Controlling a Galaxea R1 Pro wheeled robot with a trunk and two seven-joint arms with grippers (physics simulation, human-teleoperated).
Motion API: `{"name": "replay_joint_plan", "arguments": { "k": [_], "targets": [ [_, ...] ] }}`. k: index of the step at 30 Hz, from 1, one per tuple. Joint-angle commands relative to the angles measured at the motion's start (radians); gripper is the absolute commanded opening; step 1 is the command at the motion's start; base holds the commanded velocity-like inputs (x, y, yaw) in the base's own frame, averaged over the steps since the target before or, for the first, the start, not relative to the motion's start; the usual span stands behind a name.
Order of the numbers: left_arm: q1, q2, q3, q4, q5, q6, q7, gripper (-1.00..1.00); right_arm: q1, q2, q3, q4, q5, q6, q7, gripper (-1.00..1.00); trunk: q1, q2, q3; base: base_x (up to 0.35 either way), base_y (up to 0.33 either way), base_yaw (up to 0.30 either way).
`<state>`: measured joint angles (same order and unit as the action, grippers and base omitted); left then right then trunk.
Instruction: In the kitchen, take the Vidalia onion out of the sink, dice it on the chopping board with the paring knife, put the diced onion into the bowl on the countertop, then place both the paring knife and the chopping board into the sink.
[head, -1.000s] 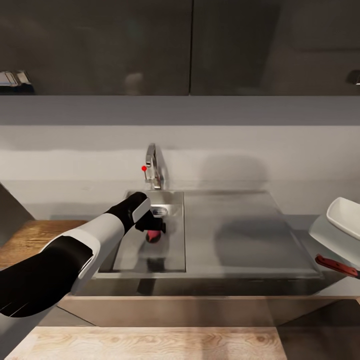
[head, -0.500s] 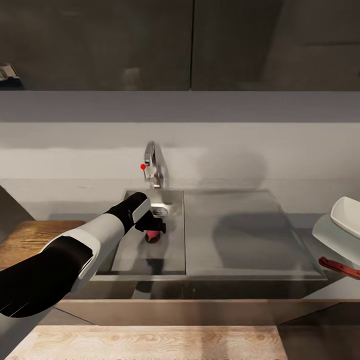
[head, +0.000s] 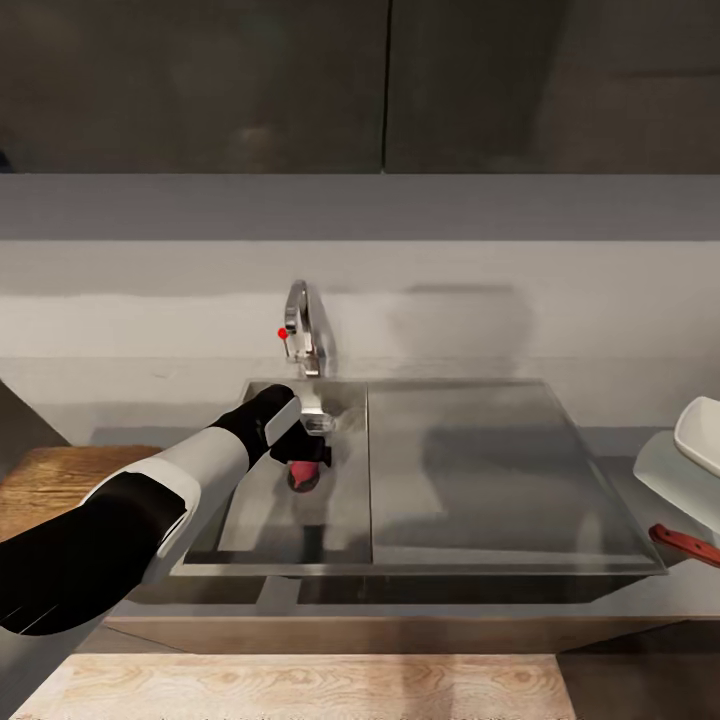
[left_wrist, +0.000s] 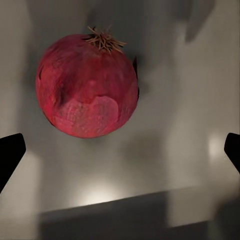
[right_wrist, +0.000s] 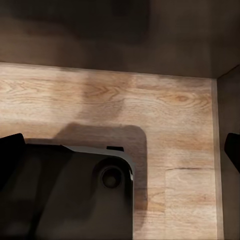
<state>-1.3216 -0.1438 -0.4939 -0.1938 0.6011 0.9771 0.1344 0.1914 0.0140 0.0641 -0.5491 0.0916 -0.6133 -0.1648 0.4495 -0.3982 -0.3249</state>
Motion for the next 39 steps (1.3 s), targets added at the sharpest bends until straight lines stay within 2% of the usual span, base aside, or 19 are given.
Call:
{"name": "replay_joint_plan", "arguments": {
  "k": [1, 23, 39],
  "targets": [
    [-0.001, 0.000, -0.004, -0.001, 0.011, 0.003, 0.008, 1.00, 0.000, 0.000, 0.002, -0.002, 0.010, 0.001, -0.010, 1.00, 0.001, -0.002, -0.003, 0.005, 0.000, 0.000],
    [0.001, 0.003, -0.005, 0.000, 0.010, 0.003, 0.008, 1.00, 0.000, 0.000, 0.002, -0.002, 0.010, 0.001, -0.010, 1.00, 0.001, -0.002, -0.035, 0.025, 0.012, 0.000],
    [0.012, 0.004, -0.005, -0.001, 0.008, 0.003, 0.008, 1.00, 0.000, 0.000, 0.003, -0.002, 0.010, 0.001, -0.010, 1.00, 0.001, -0.002, -0.039, 0.028, 0.001, 0.000]
  ]
}}
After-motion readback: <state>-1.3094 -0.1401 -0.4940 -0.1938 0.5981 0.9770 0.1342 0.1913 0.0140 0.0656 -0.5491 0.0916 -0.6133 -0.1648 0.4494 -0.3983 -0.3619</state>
